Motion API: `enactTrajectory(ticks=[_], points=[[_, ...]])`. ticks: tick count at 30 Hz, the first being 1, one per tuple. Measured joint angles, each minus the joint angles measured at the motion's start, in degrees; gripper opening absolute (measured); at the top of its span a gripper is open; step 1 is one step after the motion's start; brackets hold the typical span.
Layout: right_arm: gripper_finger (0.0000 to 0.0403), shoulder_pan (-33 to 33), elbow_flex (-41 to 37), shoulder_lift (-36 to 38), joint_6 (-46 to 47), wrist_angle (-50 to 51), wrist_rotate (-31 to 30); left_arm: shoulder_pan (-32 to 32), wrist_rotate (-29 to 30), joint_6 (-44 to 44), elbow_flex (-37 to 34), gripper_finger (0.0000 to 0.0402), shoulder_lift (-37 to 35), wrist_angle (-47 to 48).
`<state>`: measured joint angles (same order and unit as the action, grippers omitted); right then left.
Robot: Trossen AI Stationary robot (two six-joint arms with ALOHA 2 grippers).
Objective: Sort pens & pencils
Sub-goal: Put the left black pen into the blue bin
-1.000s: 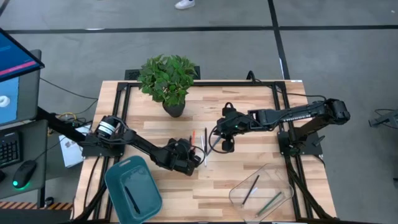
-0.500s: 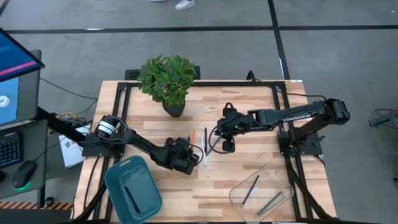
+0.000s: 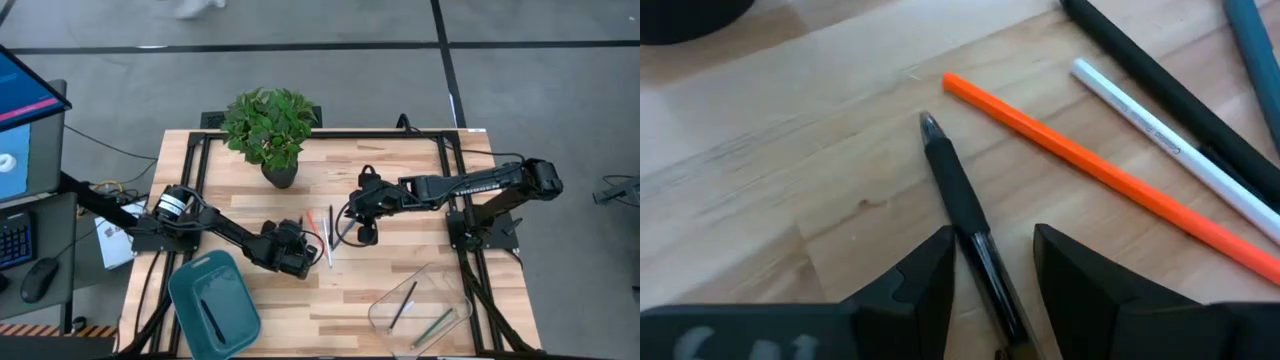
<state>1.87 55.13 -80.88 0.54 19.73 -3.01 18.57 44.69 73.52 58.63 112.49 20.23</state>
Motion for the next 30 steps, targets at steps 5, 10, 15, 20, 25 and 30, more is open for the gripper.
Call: enactTrajectory(ticks=[5,10,15,20,25,30], points=[[0.0063,0.0,0.0,0.0,0.0,0.0,0.0,0.2,0.0,2.1,0.0,0.0128,0.0,3.7],[0.0063,0.0,0.0,0.0,0.0,0.0,0.0,1.0,0.3,4.3,0.1,0.0128,0.0,6.1],[0.0063,0.0,0.0,0.0,0.8,0.0,0.0,1.7,0.8,6.0,0.0,0.0128,0.0,6.0],[0.0063,0.0,0.0,0.0,1.1,0.0,0.1,3.1,1.7,8.0,0.0,0.0128,0.2,6.0],[0.0063,0.0,0.0,0.0,1.1,-0.1,0.1,4.7,4.5,9.6,0.2,0.0128,3.0,4.9],[0.0063,0.0,0.0,0.0,1.1,-0.1,0.1,5.1,6.0,10.6,0.8,0.0128,4.9,4.6]])
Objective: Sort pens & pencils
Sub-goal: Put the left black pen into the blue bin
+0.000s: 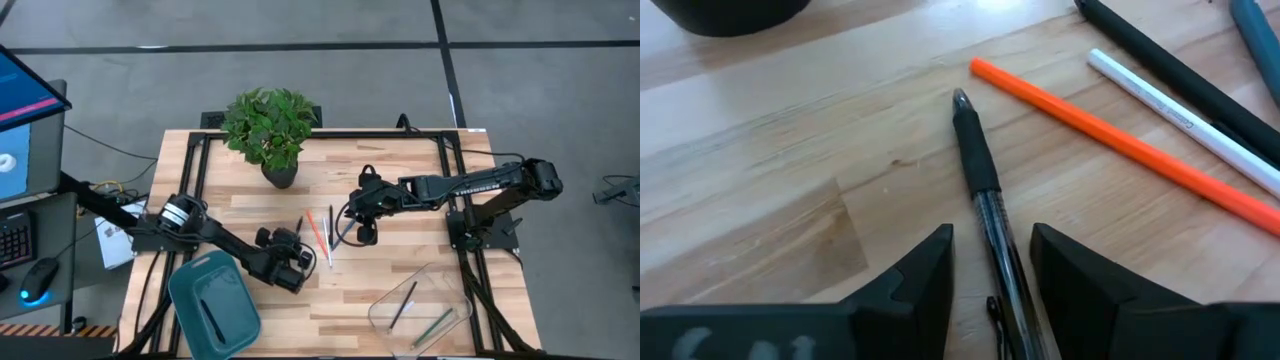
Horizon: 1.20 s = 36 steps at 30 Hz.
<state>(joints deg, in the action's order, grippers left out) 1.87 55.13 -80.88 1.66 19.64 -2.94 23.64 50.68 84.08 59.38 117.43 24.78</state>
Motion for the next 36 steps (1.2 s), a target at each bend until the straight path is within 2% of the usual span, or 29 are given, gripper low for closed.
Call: enactTrajectory(ticks=[15,29,36], points=[[0.0063,0.0,0.0,0.0,-0.1,0.0,-0.1,1.5,0.2,2.0,0.6,0.0128,0.7,-0.5],[0.0063,0.0,0.0,0.0,-0.6,-0.6,-0.1,-0.3,1.5,1.7,0.7,0.0128,2.1,0.3],[0.0063,0.0,0.0,0.0,-0.6,-0.3,-0.1,0.6,5.9,2.3,0.6,0.0128,4.5,-2.2]])
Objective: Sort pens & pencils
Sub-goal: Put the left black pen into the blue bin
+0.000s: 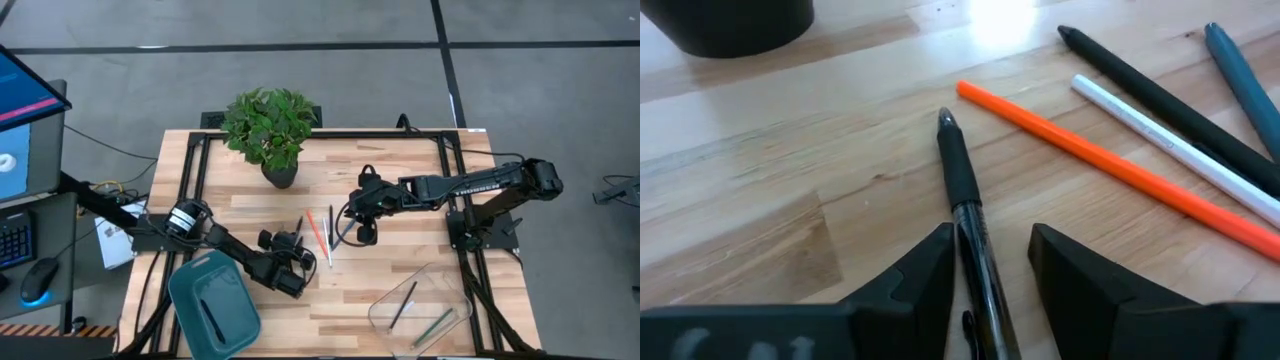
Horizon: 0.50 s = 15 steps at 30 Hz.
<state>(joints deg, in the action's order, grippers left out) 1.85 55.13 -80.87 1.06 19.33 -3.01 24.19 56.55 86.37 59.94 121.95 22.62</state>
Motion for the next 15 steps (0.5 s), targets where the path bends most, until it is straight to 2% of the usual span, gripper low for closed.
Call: enactTrajectory(ticks=[7,15], points=[[0.0063,0.0,0.0,0.0,0.0,-0.1,0.0,0.5,0.5,-0.6,-0.2,0.0128,0.2,-1.6],[0.0063,0.0,0.0,0.0,0.0,0.0,0.0,1.8,5.5,-0.1,-0.3,0.0128,2.1,-3.3]])
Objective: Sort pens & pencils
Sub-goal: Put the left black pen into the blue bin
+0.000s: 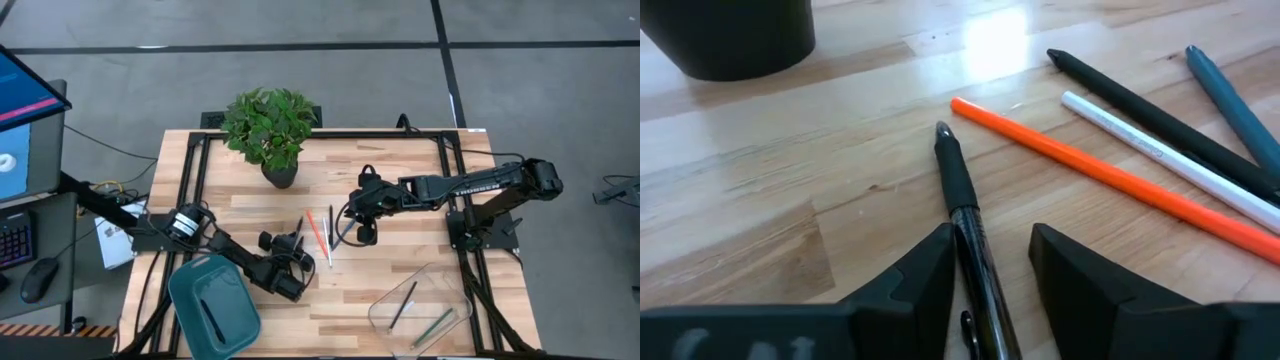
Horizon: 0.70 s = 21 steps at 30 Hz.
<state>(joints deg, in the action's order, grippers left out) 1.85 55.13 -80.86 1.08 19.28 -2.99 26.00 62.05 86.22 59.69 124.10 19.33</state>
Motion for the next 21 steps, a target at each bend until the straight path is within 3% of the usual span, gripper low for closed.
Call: enactTrajectory(ticks=[5,12,21], points=[[0.0063,0.0,0.0,0.0,0.0,0.0,0.0,0.1,-0.3,0.0,0.0,0.0107,0.0,0.1],[0.0063,0.0,0.0,0.0,0.0,0.0,0.0,0.3,-0.7,-0.2,0.1,0.0030,0.0,0.3],[0.0063,0.0,0.0,0.0,0.0,0.2,0.0,0.3,-1.4,-2.1,0.2,0.0027,0.0,2.2]])
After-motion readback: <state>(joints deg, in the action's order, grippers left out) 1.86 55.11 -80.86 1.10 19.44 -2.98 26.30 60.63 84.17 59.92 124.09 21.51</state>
